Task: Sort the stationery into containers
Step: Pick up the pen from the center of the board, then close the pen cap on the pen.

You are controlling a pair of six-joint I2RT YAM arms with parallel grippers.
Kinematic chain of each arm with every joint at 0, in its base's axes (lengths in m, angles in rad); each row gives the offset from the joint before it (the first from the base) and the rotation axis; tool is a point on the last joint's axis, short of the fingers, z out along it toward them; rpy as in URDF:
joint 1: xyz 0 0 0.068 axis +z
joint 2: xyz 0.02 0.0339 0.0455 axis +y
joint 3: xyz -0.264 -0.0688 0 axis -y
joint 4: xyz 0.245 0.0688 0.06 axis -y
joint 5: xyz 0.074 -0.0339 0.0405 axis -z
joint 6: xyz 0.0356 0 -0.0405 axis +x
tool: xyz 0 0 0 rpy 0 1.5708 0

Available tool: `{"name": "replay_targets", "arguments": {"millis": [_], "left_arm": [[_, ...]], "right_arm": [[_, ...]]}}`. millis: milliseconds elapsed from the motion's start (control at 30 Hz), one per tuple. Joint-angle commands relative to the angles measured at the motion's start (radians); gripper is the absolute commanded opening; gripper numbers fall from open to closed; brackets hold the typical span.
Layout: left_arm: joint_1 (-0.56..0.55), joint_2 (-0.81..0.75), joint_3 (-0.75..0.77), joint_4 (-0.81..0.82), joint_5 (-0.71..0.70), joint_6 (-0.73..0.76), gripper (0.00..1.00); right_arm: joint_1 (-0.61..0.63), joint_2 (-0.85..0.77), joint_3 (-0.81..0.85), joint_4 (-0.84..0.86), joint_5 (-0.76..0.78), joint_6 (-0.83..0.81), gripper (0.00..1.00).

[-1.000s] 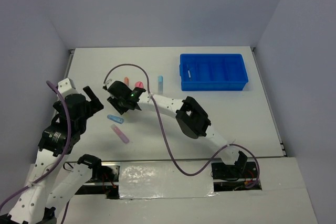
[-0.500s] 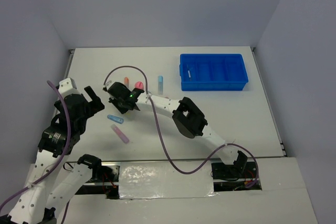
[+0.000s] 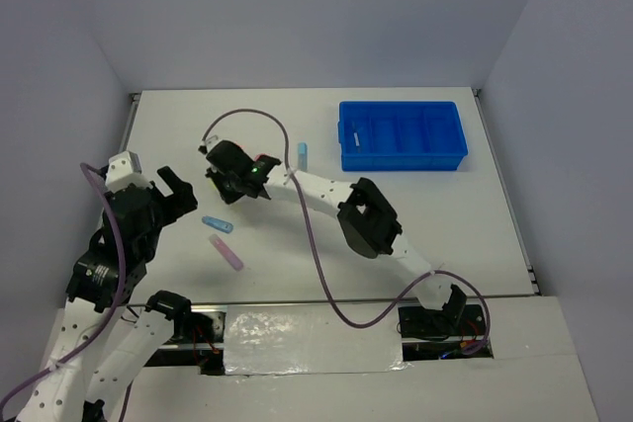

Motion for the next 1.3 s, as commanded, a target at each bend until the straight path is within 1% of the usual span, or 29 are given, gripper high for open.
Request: {"name": "replay_targets", "arguments": {"millis": [0, 33, 67, 100, 133, 167, 200, 233, 267, 300, 333, 400, 433, 500, 533, 600, 633, 667, 733, 767, 900, 933, 1000, 1133, 1167, 1200, 1267], "left_arm": [[0.006, -0.034, -0.013, 0.087, 0.054, 0.040, 0.99], [0.006, -0.035, -0.016, 0.098, 0.060, 0.043, 0.99], [0.006, -0.037, -0.019, 0.101, 0.065, 0.045, 0.99], [0.006, -0.028, -0.020, 0.105, 0.083, 0.045, 0.99], [0.006, -0.021, -0.020, 0.110, 0.096, 0.037, 0.99], [0.006, 0.001, -0.017, 0.110, 0.100, 0.030, 0.99], [0.006, 0.015, -0.016, 0.110, 0.120, 0.017, 0.99], [0.006, 0.029, -0.020, 0.113, 0.134, -0.024, 0.99], [0.005, 0.067, -0.027, 0.121, 0.154, -0.045, 0.99], [0.005, 0.092, -0.034, 0.128, 0.209, -0.074, 0.99], [0.003, 0.113, -0.063, 0.174, 0.243, -0.128, 0.99], [-0.006, 0.184, -0.095, 0.225, 0.297, -0.180, 0.99], [-0.038, 0.210, -0.115, 0.240, 0.292, -0.235, 0.98], [-0.098, 0.303, -0.116, 0.241, 0.231, -0.313, 0.98], [-0.169, 0.334, -0.102, 0.231, 0.149, -0.341, 0.98], [-0.240, 0.428, -0.083, 0.201, 0.079, -0.383, 0.98], [-0.289, 0.455, -0.062, 0.182, 0.050, -0.439, 0.99], [-0.300, 0.513, -0.054, 0.153, 0.013, -0.461, 0.99], [-0.305, 0.566, -0.045, 0.133, 0.007, -0.519, 0.99], [-0.305, 0.616, -0.043, 0.127, 0.008, -0.533, 0.98], [-0.302, 0.739, -0.024, 0.121, 0.034, -0.588, 0.92], [-0.300, 0.787, -0.017, 0.119, 0.039, -0.590, 0.91], [-0.297, 0.834, 0.015, 0.112, 0.042, -0.593, 0.89], [-0.297, 0.948, 0.079, 0.075, 0.036, -0.601, 0.81], [-0.297, 0.959, 0.087, 0.070, 0.028, -0.604, 0.80], [-0.297, 0.968, 0.098, 0.067, 0.024, -0.604, 0.73], [-0.296, 0.980, 0.101, 0.061, 0.015, -0.613, 0.71]], "right_arm": [[-0.030, -0.255, 0.008, 0.094, 0.002, 0.044, 0.00], [-0.041, -0.291, -0.006, 0.090, 0.000, 0.040, 0.00], [-0.047, -0.376, -0.064, 0.084, 0.005, 0.035, 0.00], [-0.056, -0.424, -0.111, 0.085, 0.026, 0.032, 0.00], [-0.061, -0.482, -0.233, 0.093, 0.041, 0.024, 0.00], [-0.065, -0.603, -0.300, 0.097, 0.064, 0.021, 0.00], [-0.068, -0.663, -0.378, 0.105, 0.124, 0.020, 0.00], [-0.081, -0.791, -0.526, 0.113, 0.150, 0.020, 0.00], [-0.088, -0.853, -0.591, 0.108, 0.173, 0.024, 0.00], [-0.099, -0.912, -0.656, 0.099, 0.195, 0.030, 0.00], [-0.123, -1.022, -0.766, 0.073, 0.213, 0.049, 0.00], [-0.150, -1.123, -0.865, 0.051, 0.209, 0.057, 0.00], [-0.166, -1.212, -0.942, 0.012, 0.230, 0.076, 0.00], [-0.173, -1.292, -1.015, -0.018, 0.262, 0.096, 0.00], [-0.174, -1.362, -1.076, -0.041, 0.282, 0.112, 0.00], [-0.176, -1.423, -1.129, -0.065, 0.281, 0.121, 0.00], [-0.174, -1.472, -1.176, -0.084, 0.278, 0.129, 0.00], [-0.176, -1.496, -1.199, -0.091, 0.267, 0.132, 0.00], [-0.176, -1.559, -1.265, -0.099, 0.255, 0.150, 0.00], [-0.176, -1.581, -1.287, -0.098, 0.232, 0.155, 0.00], [-0.173, -1.653, -1.391, -0.073, 0.197, 0.178, 0.00], [-0.174, -1.653, -1.400, -0.073, 0.192, 0.181, 0.00], [-0.173, -1.641, -1.410, -0.078, 0.187, 0.184, 0.00], [-0.171, -1.624, -1.425, -0.064, 0.183, 0.187, 0.00], [-0.171, -1.622, -1.431, -0.059, 0.181, 0.192, 0.00], [-0.168, -1.622, -1.436, -0.046, 0.170, 0.189, 0.00], [-0.170, -1.624, -1.446, -0.030, 0.155, 0.187, 0.00]]}}
